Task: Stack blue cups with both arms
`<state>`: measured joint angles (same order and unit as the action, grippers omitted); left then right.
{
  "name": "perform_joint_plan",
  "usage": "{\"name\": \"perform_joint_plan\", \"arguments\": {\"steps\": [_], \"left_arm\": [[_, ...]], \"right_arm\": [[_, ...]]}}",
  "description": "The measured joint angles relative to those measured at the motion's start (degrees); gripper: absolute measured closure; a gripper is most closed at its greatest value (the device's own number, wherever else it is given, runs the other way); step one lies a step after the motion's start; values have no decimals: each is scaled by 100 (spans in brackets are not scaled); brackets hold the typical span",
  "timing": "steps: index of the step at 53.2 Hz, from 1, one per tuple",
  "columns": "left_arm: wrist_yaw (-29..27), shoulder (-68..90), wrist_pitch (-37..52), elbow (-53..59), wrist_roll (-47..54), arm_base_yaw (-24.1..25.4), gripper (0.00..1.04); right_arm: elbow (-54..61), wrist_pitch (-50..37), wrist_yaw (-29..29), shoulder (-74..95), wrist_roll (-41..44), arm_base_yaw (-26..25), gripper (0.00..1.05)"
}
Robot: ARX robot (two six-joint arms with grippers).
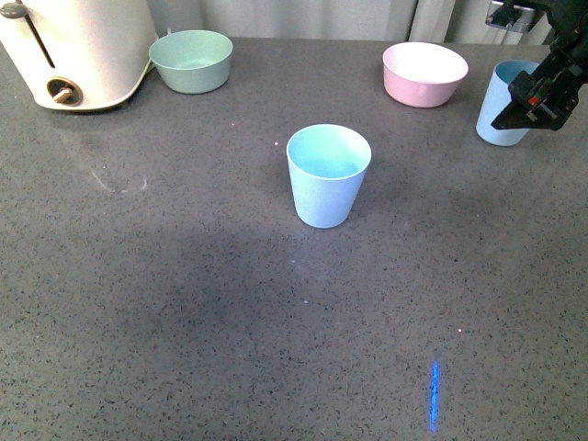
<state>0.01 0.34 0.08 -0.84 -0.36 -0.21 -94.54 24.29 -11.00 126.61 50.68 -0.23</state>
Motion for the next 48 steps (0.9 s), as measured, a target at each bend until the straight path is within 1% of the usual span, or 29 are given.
{"name": "perform_joint_plan", "arguments": {"steps": [2,3,9,10,12,15,17,19,28,36,43,48], "left_arm": [[0,0,0,0,0,0,9],[0,0,0,0,0,0,9],[0,0,0,0,0,0,9],[0,0,0,0,0,0,9],[0,0,0,0,0,0,9],[0,0,0,0,0,0,9],[0,0,0,0,0,0,9],[0,0,0,0,0,0,9],[0,0,0,0,0,0,9],[0,0,0,0,0,0,9],[0,0,0,0,0,0,9],[0,0,0,0,0,0,9]], "right_arm": [[-7,0,7,4,0,0,43],[-13,0,11,13,0,2,48],[-50,17,50,22,-4,13,69],[-66,20,59,22,-11,13,75],[-79,20,74,22,-31,13,82],[-90,33,72,22,-48,11,89],[-92,61,68,22,-63,11,97],[-94,87,52,20,-70,11,103],[37,225,11,-223,-52,-22,103],[160,448,-249,-706,33,-11,103],[232,640,-529,-1231,44,125,103],[308,765,-691,-1646,55,369,103]]}}
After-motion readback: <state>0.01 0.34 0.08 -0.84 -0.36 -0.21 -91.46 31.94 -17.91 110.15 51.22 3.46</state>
